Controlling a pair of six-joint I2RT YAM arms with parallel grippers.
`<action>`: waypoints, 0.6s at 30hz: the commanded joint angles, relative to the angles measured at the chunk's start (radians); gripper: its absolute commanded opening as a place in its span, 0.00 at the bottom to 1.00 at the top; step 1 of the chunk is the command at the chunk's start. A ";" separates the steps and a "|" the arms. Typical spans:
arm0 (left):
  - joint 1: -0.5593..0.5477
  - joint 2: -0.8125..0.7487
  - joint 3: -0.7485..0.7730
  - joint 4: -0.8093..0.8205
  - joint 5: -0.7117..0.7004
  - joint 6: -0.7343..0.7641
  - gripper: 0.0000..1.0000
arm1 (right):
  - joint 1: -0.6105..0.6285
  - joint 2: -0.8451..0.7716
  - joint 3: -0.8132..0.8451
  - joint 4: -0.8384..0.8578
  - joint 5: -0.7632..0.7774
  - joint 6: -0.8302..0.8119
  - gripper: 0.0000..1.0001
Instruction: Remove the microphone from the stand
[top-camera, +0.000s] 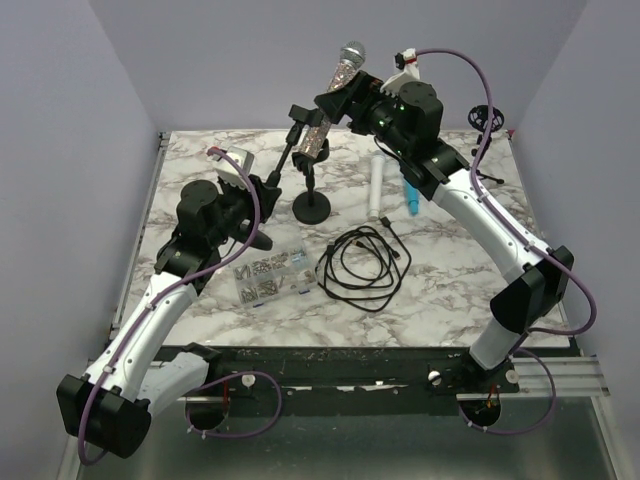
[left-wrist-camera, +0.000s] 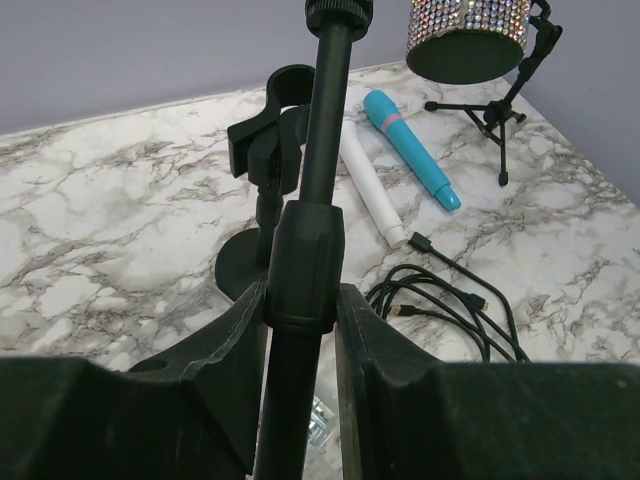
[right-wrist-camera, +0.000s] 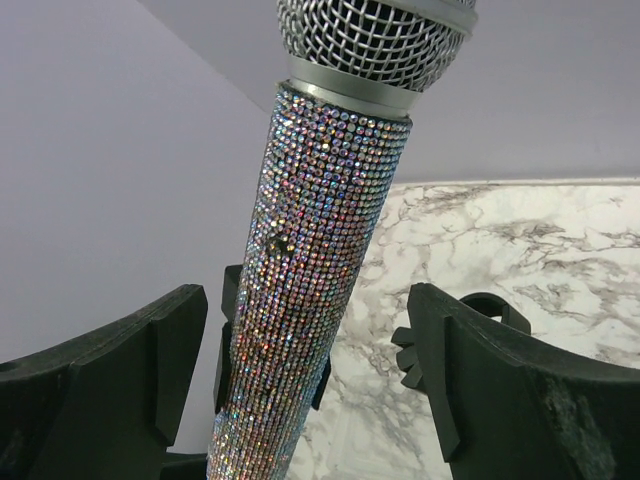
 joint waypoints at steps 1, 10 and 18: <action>-0.012 -0.013 0.013 0.114 0.035 0.006 0.00 | -0.008 0.032 0.047 0.023 -0.013 0.026 0.86; -0.025 -0.014 0.007 0.115 0.031 0.014 0.00 | -0.009 0.033 0.047 0.035 0.040 0.023 0.73; -0.034 -0.017 0.007 0.109 0.032 0.029 0.00 | -0.020 0.033 0.032 0.086 0.021 0.038 0.59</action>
